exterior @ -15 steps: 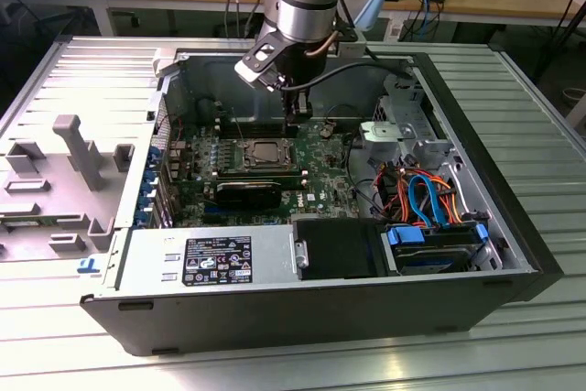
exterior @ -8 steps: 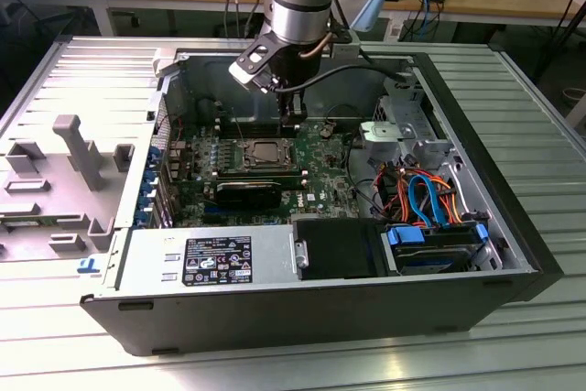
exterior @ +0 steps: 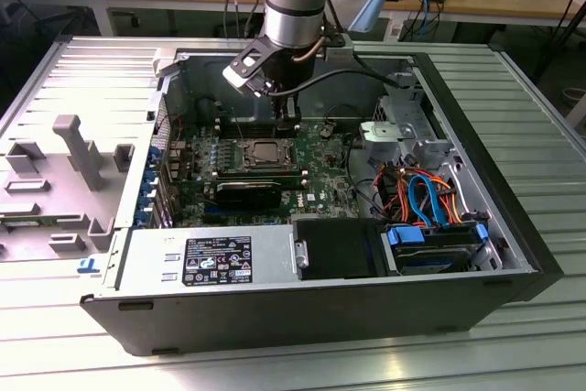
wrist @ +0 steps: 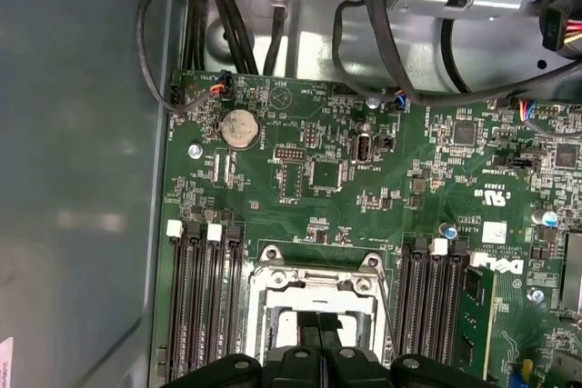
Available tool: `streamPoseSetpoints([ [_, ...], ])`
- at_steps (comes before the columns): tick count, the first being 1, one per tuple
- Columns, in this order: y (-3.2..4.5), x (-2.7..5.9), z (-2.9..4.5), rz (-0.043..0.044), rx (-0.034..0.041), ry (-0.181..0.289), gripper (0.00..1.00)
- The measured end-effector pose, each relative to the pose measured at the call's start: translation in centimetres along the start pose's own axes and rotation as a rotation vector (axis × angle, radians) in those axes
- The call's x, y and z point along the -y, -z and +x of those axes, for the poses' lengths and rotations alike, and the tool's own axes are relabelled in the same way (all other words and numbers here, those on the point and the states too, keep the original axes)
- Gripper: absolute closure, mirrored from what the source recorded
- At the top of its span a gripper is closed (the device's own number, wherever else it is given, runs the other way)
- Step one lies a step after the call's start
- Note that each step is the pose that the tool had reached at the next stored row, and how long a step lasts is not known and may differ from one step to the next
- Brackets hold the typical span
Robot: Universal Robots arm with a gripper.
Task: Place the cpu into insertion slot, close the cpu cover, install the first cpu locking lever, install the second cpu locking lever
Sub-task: 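Close the cpu cover, then install the first cpu locking lever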
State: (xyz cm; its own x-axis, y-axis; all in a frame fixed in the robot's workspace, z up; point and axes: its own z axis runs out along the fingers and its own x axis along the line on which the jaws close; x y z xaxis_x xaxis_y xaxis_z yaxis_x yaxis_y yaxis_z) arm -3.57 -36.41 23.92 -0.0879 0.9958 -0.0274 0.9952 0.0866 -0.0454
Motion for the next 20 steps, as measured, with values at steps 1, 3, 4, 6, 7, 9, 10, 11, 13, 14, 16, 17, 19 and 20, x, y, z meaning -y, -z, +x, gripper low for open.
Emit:
streamPoseSetpoints([
  [1, -0.09, 0.14, 0.01, 0.0001, 0.0002, 0.0, 0.89],
  [3, -0.11, 0.13, 0.01, 0.0, 0.0001, 0.0, 0.89],
  [4, -0.11, 0.13, 0.01, 0.0, 0.0001, 0.0, 0.89],
  [6, -0.12, 0.12, 0.0, 0.0, 0.0, 0.0, 0.89],
  [7, -0.12, 0.12, -0.01, 0.0, 0.0, 0.0, 0.89],
  [9, -0.12, 0.13, -0.01, 0.0, 0.0, 0.0, 0.89],
  [10, -0.12, 0.12, -0.01, 0.0, 0.0, 0.0, 0.89],
  [11, -0.12, 0.12, -0.01, 0.0, 0.0, 0.0, 0.89],
  [13, -0.12, 0.13, -0.01, 0.0, 0.0001, 0.0, 0.89],
  [14, -0.12, 0.13, -0.02, 0.0, 0.0001, 0.0, 0.89],
  [16, -0.12, 0.13, -0.02, 0.0, 0.0001, 0.001, 0.89],
  [17, -0.12, 0.12, -0.02, 0.0, 0.0002, 0.003, 0.89],
  [19, -0.11, 0.12, -0.02, -0.0005, 0.001, 0.019, 0.89],
  [20, -0.11, 0.12, -0.02, -0.0008, 0.0014, 0.03, 0.89],
])
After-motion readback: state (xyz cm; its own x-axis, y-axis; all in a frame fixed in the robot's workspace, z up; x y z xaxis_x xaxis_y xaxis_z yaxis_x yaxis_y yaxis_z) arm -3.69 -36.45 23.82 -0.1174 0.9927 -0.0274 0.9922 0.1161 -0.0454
